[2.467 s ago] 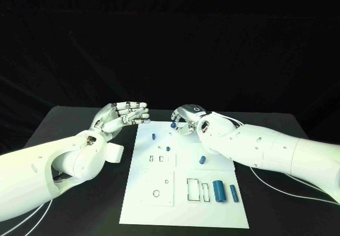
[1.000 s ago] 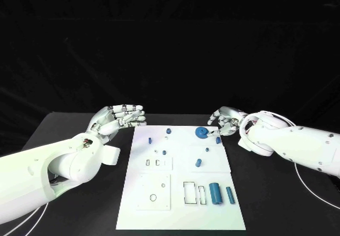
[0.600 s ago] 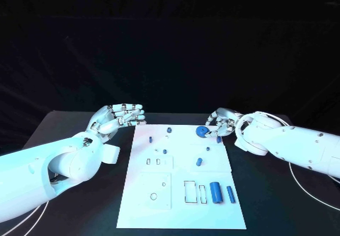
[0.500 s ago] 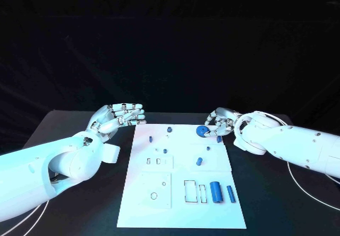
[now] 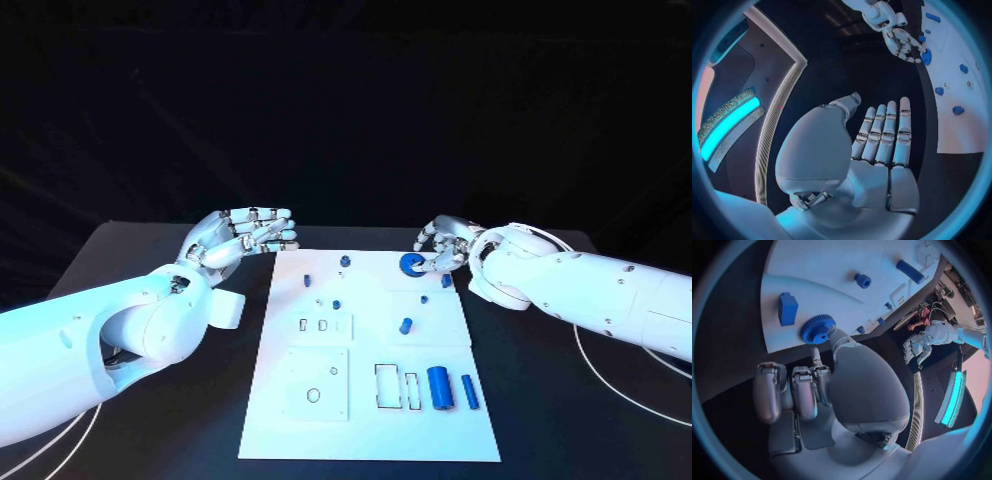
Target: Assemble the parts on the task board
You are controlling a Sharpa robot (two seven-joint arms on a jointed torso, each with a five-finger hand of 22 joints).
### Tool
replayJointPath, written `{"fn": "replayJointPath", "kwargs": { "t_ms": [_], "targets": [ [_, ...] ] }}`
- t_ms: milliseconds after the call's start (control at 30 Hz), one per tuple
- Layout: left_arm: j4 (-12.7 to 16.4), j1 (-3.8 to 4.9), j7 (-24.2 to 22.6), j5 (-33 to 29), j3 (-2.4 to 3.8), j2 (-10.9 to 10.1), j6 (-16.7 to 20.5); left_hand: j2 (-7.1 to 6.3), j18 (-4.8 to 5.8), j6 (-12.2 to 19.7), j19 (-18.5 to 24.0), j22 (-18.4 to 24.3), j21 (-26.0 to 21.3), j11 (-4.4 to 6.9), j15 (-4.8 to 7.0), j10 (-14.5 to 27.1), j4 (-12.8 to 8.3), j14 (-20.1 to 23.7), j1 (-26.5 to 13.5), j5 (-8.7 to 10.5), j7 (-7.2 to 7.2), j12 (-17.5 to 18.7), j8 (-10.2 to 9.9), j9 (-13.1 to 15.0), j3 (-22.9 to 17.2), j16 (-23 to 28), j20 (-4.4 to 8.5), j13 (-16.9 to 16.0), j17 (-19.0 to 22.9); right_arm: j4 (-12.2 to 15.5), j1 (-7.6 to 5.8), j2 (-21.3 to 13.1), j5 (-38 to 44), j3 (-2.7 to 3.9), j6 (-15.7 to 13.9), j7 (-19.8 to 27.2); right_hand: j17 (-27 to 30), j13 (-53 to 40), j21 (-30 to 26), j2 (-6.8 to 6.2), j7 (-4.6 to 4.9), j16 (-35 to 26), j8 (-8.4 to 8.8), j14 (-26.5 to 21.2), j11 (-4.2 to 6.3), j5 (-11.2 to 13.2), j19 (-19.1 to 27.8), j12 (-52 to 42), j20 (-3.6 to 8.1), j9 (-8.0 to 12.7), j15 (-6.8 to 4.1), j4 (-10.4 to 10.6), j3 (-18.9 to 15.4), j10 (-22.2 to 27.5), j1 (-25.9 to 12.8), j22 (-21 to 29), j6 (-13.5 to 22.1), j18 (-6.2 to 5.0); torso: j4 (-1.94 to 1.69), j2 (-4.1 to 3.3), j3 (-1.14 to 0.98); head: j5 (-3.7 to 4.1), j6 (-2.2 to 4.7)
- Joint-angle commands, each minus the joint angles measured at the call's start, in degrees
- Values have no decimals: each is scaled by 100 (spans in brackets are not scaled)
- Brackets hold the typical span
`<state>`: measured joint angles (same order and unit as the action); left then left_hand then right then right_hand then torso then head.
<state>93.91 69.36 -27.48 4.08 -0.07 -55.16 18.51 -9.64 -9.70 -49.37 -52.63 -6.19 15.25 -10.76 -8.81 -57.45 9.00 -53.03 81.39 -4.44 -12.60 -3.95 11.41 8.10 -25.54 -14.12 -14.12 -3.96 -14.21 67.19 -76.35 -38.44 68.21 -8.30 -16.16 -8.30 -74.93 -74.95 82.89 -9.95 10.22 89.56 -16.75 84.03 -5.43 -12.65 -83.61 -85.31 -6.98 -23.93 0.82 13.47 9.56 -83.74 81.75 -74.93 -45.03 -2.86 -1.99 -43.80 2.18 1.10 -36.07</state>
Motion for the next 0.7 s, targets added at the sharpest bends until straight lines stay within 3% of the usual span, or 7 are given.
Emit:
{"fn": "replayJointPath", "kwargs": {
  "t_ms": [33,400,700],
  "targets": [
    [11,9,-28,-20,5,14,-110,15,-68,41,-24,-6,34,-14,16,13,-35,43,26,20,-110,19,12,8,0,24,-13,8,-8,-33,11,39,93,-3,-14,-20,-1439,-1002,46,28,-13,22,-37,582,12,-40,-115,-39,-15,-8,30,3,63,-143,57,-699,-31,73,-6,4,1,-5,-8],
    [13,9,-24,-20,5,8,-114,18,-66,40,-11,-3,29,-15,14,11,-38,56,21,20,-110,18,14,9,-3,28,-16,8,-14,-63,45,93,181,-10,113,-105,-1454,-1027,67,46,-32,28,-99,586,30,-56,-127,-59,-7,-3,17,-29,225,-164,129,-732,-130,79,9,5,1,-29,-39],
    [16,9,-24,-20,5,7,-130,20,-66,39,-5,-2,28,-15,13,11,-40,61,18,20,-111,18,15,10,-4,30,-17,8,-19,-96,76,133,321,-18,217,-168,-1457,-1030,75,41,-35,29,-104,586,32,-52,-133,-62,-5,0,15,-37,250,-167,140,-742,-144,81,-3,4,-3,-24,-53]
  ]
}}
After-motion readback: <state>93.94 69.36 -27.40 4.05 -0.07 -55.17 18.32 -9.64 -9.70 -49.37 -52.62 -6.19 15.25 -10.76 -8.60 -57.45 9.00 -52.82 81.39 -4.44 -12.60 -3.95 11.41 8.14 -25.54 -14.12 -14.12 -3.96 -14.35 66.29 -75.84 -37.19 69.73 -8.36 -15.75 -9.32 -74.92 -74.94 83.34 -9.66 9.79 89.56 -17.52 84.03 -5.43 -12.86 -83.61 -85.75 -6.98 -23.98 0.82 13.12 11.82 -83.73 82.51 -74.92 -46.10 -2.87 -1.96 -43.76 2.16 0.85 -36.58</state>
